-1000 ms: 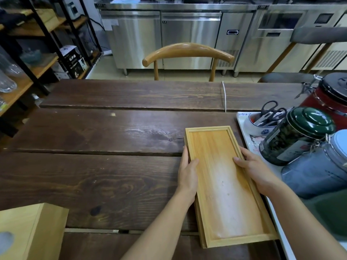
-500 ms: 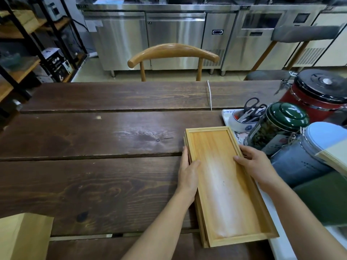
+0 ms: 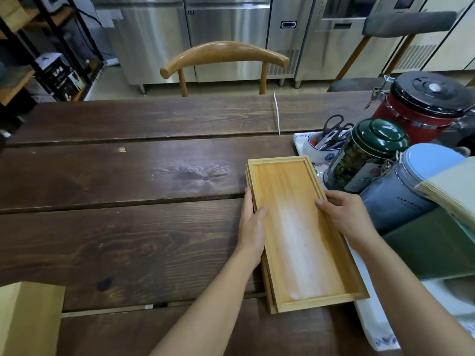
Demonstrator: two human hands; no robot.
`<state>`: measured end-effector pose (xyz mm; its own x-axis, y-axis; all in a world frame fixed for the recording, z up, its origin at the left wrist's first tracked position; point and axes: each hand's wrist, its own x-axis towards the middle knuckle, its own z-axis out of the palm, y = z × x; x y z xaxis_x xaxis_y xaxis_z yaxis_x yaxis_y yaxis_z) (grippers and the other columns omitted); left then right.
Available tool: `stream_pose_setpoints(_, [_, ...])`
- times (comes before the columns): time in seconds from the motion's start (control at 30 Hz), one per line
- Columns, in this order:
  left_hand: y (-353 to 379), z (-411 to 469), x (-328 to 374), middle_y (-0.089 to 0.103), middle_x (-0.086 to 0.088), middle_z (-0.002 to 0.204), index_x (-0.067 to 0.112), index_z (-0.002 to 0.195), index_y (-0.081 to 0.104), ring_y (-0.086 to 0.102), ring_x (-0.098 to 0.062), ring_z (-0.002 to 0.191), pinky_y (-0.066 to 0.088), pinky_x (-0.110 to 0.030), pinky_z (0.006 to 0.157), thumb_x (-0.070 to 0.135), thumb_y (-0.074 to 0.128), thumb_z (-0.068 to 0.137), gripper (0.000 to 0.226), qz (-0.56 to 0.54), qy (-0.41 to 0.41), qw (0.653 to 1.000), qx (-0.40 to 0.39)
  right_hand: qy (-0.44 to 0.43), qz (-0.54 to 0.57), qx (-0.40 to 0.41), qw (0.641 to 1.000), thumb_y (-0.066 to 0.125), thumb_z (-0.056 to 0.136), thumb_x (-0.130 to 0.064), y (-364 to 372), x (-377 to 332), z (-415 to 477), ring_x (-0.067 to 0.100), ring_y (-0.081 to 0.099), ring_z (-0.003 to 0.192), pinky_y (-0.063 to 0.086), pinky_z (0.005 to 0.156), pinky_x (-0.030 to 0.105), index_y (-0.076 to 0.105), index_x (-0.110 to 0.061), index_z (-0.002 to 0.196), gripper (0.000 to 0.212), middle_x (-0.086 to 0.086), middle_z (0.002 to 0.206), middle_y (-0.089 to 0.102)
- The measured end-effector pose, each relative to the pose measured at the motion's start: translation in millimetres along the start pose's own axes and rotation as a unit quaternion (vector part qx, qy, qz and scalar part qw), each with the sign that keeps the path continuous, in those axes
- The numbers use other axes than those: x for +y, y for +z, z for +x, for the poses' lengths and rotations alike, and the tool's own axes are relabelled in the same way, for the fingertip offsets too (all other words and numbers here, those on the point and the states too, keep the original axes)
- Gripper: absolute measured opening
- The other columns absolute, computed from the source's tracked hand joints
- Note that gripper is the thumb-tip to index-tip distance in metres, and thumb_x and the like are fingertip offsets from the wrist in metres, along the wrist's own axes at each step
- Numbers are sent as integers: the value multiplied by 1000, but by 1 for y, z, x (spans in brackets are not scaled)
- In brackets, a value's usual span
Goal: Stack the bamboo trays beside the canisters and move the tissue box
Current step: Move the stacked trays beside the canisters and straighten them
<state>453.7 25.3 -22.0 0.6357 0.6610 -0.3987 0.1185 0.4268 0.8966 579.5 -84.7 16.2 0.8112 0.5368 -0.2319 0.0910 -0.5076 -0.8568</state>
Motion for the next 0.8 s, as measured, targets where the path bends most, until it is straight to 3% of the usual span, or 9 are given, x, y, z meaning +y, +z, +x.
stream_pose_setpoints(0.1, [-2,-7,-4,39,5,150,42,146,19,40,-16,134,31,-47,113,28,45,96,58,2,-6,1000,-11,-7,8,-4,1000,49,91,-14,-2,-1,-10,-6,50,78,38,65,16,56,-16,123,32,-21,86,56])
stream_pose_setpoints(0.27, [-10,-36,-23,30,9,155,43,146,15,31,-13,140,25,-46,117,33,46,95,61,1,-16,999,-32,13,80,-62,995,44,93,-8,-5,10,-36,-15,47,81,35,67,10,35,-37,127,46,-33,94,46])
stream_pose_setpoints(0.43, [-9,-51,-35,21,12,158,51,144,10,24,-11,143,22,-47,118,56,53,77,79,13,-16,999,-40,33,109,-91,989,43,92,-3,-11,23,-48,-7,51,95,39,74,17,38,-28,135,50,-19,112,53])
stream_pose_setpoints(0.53, [-5,-52,-36,20,11,158,52,143,10,23,-12,144,21,-47,118,55,52,74,80,10,-19,999,-32,17,104,-77,991,43,92,-3,-6,20,-52,-8,48,98,36,85,16,35,-28,136,51,-24,112,48])
stream_pose_setpoints(0.63, [-5,-53,-36,22,10,158,52,143,11,25,-13,143,21,-47,118,52,50,76,77,9,-25,999,-31,19,98,-59,993,43,92,-4,-4,20,-52,3,41,111,30,96,26,33,-23,140,52,-15,124,42])
stream_pose_setpoints(0.8, [-8,-69,-31,20,11,158,48,145,8,23,-10,143,21,-44,119,58,56,74,86,16,-27,998,-56,29,105,-75,991,48,91,-14,-7,22,-54,-5,49,96,39,78,18,39,-29,136,48,-13,118,50])
